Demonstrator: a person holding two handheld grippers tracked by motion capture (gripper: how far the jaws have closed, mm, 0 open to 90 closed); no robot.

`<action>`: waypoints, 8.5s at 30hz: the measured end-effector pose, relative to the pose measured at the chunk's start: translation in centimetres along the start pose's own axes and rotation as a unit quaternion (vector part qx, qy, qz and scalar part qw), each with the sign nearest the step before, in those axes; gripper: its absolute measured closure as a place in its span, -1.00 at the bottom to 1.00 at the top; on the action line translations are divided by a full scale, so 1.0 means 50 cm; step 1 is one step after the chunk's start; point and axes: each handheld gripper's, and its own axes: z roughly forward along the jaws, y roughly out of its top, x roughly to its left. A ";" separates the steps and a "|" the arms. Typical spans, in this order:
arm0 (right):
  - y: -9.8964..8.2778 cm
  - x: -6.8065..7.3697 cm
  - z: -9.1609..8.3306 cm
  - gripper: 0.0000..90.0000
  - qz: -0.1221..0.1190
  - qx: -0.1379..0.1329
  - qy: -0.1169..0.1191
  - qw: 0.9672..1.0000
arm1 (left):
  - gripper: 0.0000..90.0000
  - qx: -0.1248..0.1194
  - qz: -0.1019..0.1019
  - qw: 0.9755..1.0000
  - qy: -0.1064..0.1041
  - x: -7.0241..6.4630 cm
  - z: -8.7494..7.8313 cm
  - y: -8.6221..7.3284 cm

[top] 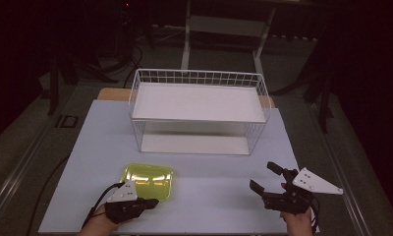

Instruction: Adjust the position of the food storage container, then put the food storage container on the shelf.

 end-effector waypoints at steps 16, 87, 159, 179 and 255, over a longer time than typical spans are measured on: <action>-0.002 0.002 0.004 -0.71 -0.001 0.004 0.008 1.000 | 1.00 -0.041 0.024 0.997 0.056 0.025 -0.058 0.017; -0.007 0.001 0.015 -0.71 0.003 0.019 0.015 1.000 | 1.00 -0.031 -0.005 0.999 0.033 0.080 0.030 0.019; -0.019 0.026 0.149 -0.76 -0.027 0.106 0.024 0.994 | -0.90 -0.061 -0.081 0.994 0.045 0.049 0.092 0.164; -0.097 -0.009 0.226 -0.54 0.027 0.186 0.010 0.982 | -0.16 0.019 -0.171 0.984 0.040 0.074 0.157 0.118; 0.046 -0.012 0.216 0.78 0.066 0.140 -0.004 0.988 | 0.80 -0.041 -0.153 0.985 0.075 0.071 0.090 0.211</action>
